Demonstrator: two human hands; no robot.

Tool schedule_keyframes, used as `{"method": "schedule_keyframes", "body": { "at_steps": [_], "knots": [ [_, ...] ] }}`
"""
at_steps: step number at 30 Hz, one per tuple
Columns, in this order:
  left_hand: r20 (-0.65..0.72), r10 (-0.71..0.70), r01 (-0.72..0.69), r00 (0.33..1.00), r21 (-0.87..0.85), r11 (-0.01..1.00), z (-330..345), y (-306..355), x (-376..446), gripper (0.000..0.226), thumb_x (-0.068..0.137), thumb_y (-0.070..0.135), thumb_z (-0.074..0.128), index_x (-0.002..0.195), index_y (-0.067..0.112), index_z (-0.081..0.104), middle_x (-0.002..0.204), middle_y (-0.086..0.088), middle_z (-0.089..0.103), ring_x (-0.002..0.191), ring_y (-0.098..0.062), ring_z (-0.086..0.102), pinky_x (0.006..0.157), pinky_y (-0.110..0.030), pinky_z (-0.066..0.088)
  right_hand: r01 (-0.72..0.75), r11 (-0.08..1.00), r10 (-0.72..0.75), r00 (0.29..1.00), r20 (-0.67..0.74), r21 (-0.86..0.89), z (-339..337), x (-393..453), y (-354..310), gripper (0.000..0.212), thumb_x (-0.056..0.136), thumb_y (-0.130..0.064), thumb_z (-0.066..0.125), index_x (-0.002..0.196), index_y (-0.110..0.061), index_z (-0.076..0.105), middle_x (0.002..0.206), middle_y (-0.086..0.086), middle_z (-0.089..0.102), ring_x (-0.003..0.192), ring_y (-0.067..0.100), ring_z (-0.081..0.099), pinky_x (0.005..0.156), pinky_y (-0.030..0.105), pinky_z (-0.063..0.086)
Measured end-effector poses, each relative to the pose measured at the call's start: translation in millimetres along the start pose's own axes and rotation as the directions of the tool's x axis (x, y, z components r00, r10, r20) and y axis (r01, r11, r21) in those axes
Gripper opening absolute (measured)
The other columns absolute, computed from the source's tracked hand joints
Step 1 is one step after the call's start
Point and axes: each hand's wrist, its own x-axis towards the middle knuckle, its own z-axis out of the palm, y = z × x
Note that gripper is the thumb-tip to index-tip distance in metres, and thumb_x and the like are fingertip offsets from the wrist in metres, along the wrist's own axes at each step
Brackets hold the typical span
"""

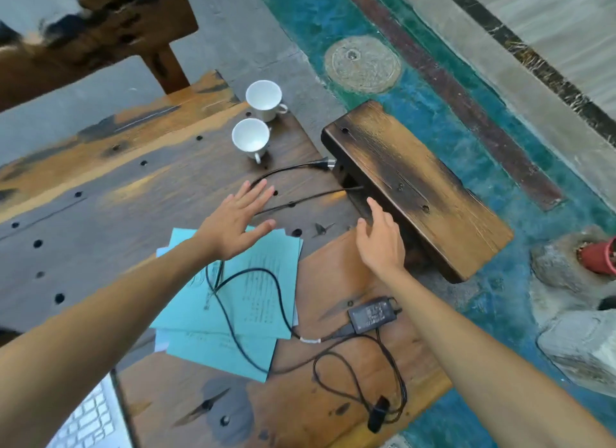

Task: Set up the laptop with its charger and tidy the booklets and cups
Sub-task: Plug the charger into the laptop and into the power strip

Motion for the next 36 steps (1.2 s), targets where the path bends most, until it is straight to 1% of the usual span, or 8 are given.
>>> {"method": "schedule_keyframes", "body": {
  "at_steps": [5,11,15,19,23,27,32,36],
  "knots": [
    [0.053,0.068,-0.071,0.996,0.043,0.997,5,8,103,0.071,0.098,0.033,0.053,0.159,0.013,0.022,0.167,-0.007,0.016,0.155,-0.03,0.007,0.126,-0.044,0.011,-0.075,0.996,0.071,0.996,0.054,0.058,12,67,-2,0.049,0.105,-0.039,0.041,0.153,-0.035,0.035,0.14,0.006,0.057,0.128,0.031,0.051,0.096,0.044,0.047],
    [0.004,0.037,-0.038,0.999,0.066,0.997,24,11,196,0.065,0.091,0.01,0.055,0.152,0.004,0.034,0.157,-0.018,0.038,0.14,-0.037,0.039,0.12,-0.044,0.028,-0.152,0.968,0.126,0.983,0.135,0.201,33,122,-4,0.043,0.105,-0.034,0.044,0.147,-0.03,0.049,0.127,0.008,0.064,0.121,0.026,0.056,0.102,0.038,0.043],
    [0.002,-0.043,0.043,0.999,0.13,0.991,37,5,225,0.06,0.092,0.009,0.051,0.15,0.013,0.038,0.151,-0.011,0.044,0.131,-0.036,0.045,0.106,-0.052,0.043,-0.229,0.937,0.215,0.973,0.082,0.263,44,138,-5,0.035,0.103,-0.028,0.049,0.132,-0.019,0.066,0.125,0.007,0.07,0.121,0.023,0.061,0.107,0.03,0.041],
    [-0.056,-0.084,0.092,0.995,0.164,0.982,40,2,233,0.042,0.093,0.007,0.052,0.134,0.014,0.055,0.128,-0.014,0.056,0.114,-0.039,0.054,0.085,-0.051,0.05,-0.3,0.894,0.294,0.953,0.068,0.333,48,141,-5,0.031,0.102,-0.027,0.052,0.126,-0.021,0.071,0.118,0.002,0.073,0.118,0.019,0.062,0.106,0.028,0.041],
    [-0.013,-0.016,0.019,1.0,0.271,0.962,35,2,233,0.026,0.095,0.005,0.051,0.117,0.011,0.063,0.112,-0.014,0.06,0.102,-0.039,0.059,0.068,-0.045,0.047,-0.348,0.837,0.376,0.927,0.018,0.423,46,144,-10,0.019,0.096,-0.031,0.063,0.104,-0.025,0.079,0.09,-0.009,0.072,0.103,0.015,0.065,0.098,0.028,0.048],
    [-0.079,0.013,0.001,0.997,0.182,0.983,21,10,217,0.022,0.097,0.011,0.055,0.116,0.014,0.066,0.107,-0.012,0.063,0.094,-0.038,0.062,0.071,-0.044,0.051,-0.428,0.645,0.5,0.863,0.073,0.633,35,134,-19,0.012,0.08,-0.033,0.082,0.085,-0.023,0.079,0.083,-0.008,0.076,0.086,0.009,0.069,0.083,0.027,0.054],
    [-0.255,0.016,-0.016,0.967,0.003,1.0,-13,20,180,0.021,0.093,0.01,0.06,0.112,0.012,0.068,0.102,-0.012,0.066,0.092,-0.035,0.063,0.077,-0.043,0.051,-0.494,0.376,0.46,0.834,0.305,0.784,6,94,-35,0.012,0.084,-0.009,0.08,0.095,-0.011,0.075,0.09,0.006,0.077,0.086,0.016,0.075,0.072,0.021,0.06],
    [-0.399,-0.026,-0.024,0.916,-0.119,0.993,-41,26,138,0.018,0.091,0.012,0.065,0.108,0.009,0.071,0.098,-0.01,0.069,0.093,-0.03,0.063,0.08,-0.039,0.049,-0.501,0.323,0.418,0.837,0.354,0.803,-12,58,-48,0.015,0.089,-0.001,0.073,0.104,-0.005,0.07,0.102,0.014,0.076,0.095,0.02,0.076,0.078,0.025,0.062]
  ]
}}
